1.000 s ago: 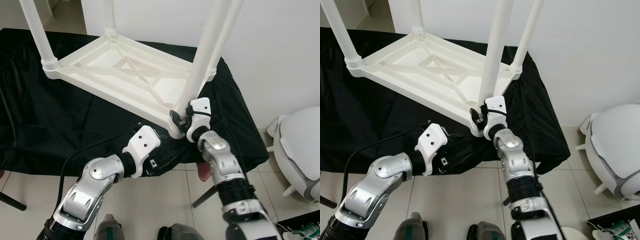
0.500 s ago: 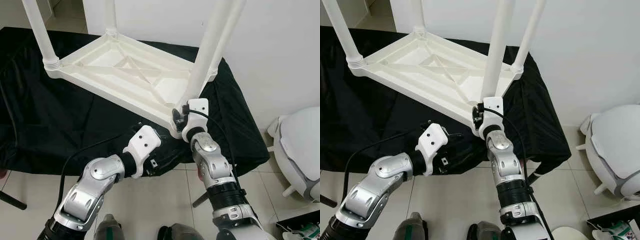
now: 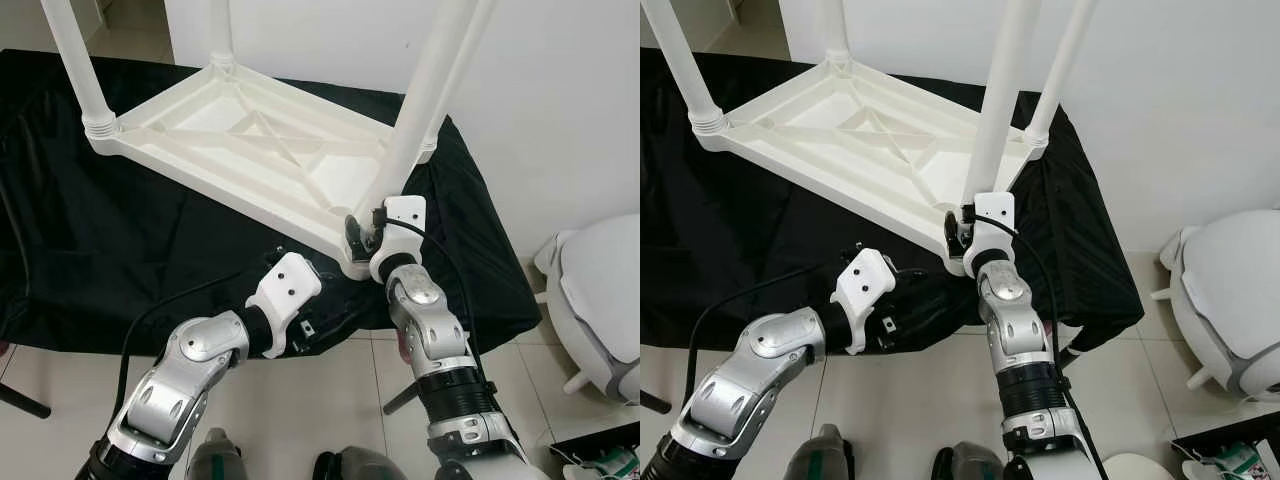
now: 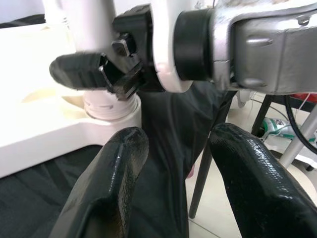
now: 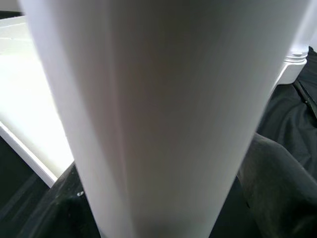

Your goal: Building children table

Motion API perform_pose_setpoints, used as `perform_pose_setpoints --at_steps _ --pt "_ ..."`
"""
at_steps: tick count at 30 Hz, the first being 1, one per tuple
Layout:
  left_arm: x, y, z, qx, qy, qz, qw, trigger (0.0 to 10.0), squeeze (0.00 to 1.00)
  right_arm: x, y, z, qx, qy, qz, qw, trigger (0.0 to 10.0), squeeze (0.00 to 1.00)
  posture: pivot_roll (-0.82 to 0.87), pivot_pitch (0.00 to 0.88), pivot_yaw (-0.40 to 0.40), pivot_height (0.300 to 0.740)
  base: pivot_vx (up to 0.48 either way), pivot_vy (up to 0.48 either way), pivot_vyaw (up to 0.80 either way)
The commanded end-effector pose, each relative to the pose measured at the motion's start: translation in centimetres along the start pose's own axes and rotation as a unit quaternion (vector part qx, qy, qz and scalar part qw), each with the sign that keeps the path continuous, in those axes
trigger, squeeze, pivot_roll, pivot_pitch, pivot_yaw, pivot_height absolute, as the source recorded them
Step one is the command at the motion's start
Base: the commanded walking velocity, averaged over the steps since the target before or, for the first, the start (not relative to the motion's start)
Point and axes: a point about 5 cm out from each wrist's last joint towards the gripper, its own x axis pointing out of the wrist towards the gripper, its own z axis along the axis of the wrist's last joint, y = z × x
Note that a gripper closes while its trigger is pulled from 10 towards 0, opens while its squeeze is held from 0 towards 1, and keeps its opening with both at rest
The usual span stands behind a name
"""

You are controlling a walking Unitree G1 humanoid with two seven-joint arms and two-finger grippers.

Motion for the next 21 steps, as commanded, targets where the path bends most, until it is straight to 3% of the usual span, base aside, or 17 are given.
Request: perform_pose_setpoints --at_steps 1,2,3,8,9,10,11,15,21 --pt "0.0 0.0 0.1 -0.001 -0.001 0.009 1.0 10.0 0.0 -0.2 -1.2 0.5 -0.004 -0.012 -0.023 1.0 10.0 0.0 0.03 0.017 -0.107 0.74 0.0 0.0 0.0" --pt "0.0 0.0 0.1 -0.002 -0.001 0.01 1.0 10.0 0.0 -0.4 -1.3 0.4 0.002 -0.014 -0.018 1.0 10.0 0.09 0.02 0.022 -0.104 0.74 0.0 0.0 0.0" --pt "0.0 0.0 0.1 -0.002 -0.001 0.01 1.0 10.0 0.0 -0.6 -1.3 0.4 0.006 -0.017 -0.011 1.0 10.0 1.0 0.02 0.022 -0.104 0.74 0.0 0.0 0.0" --pt "0.0 0.1 0.1 -0.003 -0.001 0.011 1.0 10.0 0.0 -1.3 -1.5 0.6 -0.007 -0.035 0.009 0.999 10.0 1.0 0.02 0.028 -0.098 0.74 0.0 0.0 0.0" --pt "0.0 0.1 0.1 -0.003 -0.001 0.01 1.0 10.0 0.0 -1.6 -1.6 0.8 -0.014 -0.045 0.017 0.999 10.0 0.6 0.01 0.031 -0.093 0.74 0.0 0.0 0.0" --pt "0.0 0.1 0.1 -0.003 -0.001 0.01 1.0 10.0 0.0 -1.6 -1.6 0.8 -0.014 -0.045 0.017 0.999 10.0 0.6 0.01 0.031 -0.093 0.74 0.0 0.0 0.0" --pt "-0.1 0.1 0.1 -0.003 0.0 0.008 1.0 10.0 0.0 -2.5 -2.0 1.2 -0.021 -0.064 0.031 0.997 10.0 0.0 0.01 0.031 -0.093 0.74 0.0 0.0 0.0" --pt "-0.1 0.1 0.1 -0.003 0.0 0.007 1.0 10.0 0.0 -3.1 -2.4 1.3 -0.022 -0.069 0.038 0.997 10.0 0.0 0.01 0.035 -0.088 0.74 0.0 0.0 0.0" --pt "-0.2 0.1 0.0 -0.002 0.003 0.003 1.0 10.0 0.0 -5.7 -3.3 1.5 -0.032 -0.101 0.075 0.992 10.0 0.0 -0.01 0.04 -0.072 0.74 0.0 0.0 0.0"
